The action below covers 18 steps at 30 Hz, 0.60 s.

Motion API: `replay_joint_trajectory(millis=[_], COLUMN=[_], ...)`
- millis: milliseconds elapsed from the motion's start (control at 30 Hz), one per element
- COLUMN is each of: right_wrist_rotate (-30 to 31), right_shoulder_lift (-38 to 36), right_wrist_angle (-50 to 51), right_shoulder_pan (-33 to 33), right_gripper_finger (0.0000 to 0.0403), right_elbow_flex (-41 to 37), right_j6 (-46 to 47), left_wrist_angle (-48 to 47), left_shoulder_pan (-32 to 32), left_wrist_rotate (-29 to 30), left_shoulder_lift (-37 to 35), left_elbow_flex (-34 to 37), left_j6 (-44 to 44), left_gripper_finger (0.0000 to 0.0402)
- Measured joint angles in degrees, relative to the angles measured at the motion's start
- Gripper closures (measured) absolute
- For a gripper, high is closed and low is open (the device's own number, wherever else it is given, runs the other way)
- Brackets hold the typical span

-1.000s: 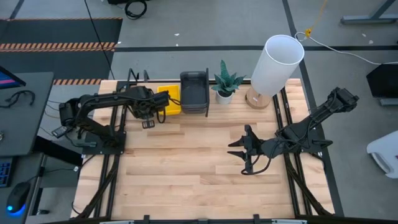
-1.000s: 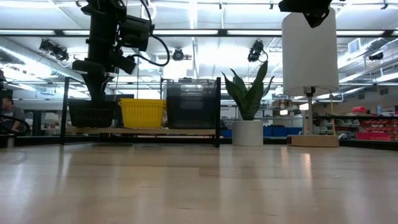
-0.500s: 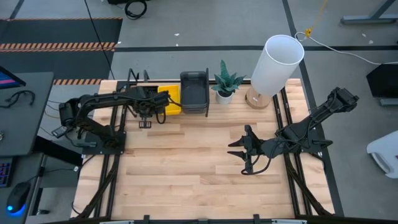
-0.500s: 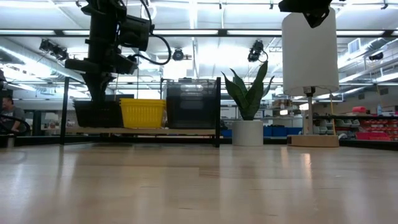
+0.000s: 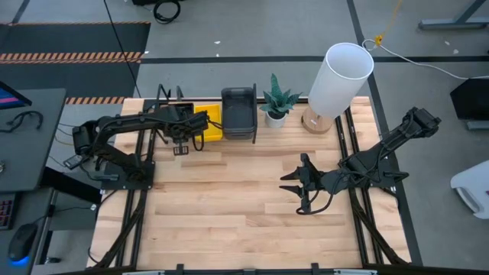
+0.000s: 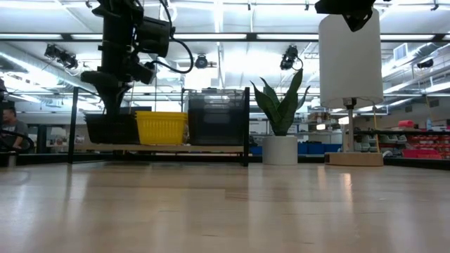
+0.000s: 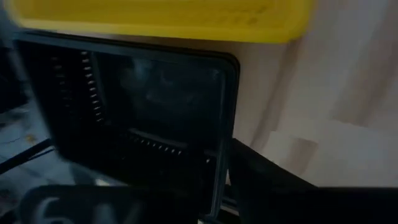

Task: Stack baskets on shelf by color
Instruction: Put the stacked black bins on the shelf

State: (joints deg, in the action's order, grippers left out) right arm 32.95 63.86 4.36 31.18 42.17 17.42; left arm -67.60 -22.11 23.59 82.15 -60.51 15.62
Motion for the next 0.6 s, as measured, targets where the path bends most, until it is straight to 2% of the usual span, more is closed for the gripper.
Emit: replay_joint_trajectory(millis=[133,300,433,600], right_wrist_rotate=[0.0,0.0,0.0,0.1], right_shoulder_lift=[0.0,0.0,0.0,0.0], right_wrist_angle=[0.0,0.0,0.0,0.0], right_shoulder_pan=[0.0,0.0,0.0,0.0], right_gripper_finger=[0.0276,0.0276,0.0276,0.0276], right_elbow_flex=[0.0,0.0,0.0,0.0], right_j6=[0.0,0.0,0.0,0.4], left_wrist_angle=[0.9,-0.1,-0.5,3.7], left_shoulder_pan=[-0.5,-0.4,0.5,3.3], left_wrist_rotate=[2.4,-2.6,-2.9,-5.8], left_shoulder_lift=[0.0,-0.1,-1.2,-6.6], left_elbow_flex=[0.0,0.0,0.0,0.0], left_j6=[0.0,-2.8,-6.3,-9.9], left_gripper_finger=[0.0300,0.0277,0.0258,0.0227])
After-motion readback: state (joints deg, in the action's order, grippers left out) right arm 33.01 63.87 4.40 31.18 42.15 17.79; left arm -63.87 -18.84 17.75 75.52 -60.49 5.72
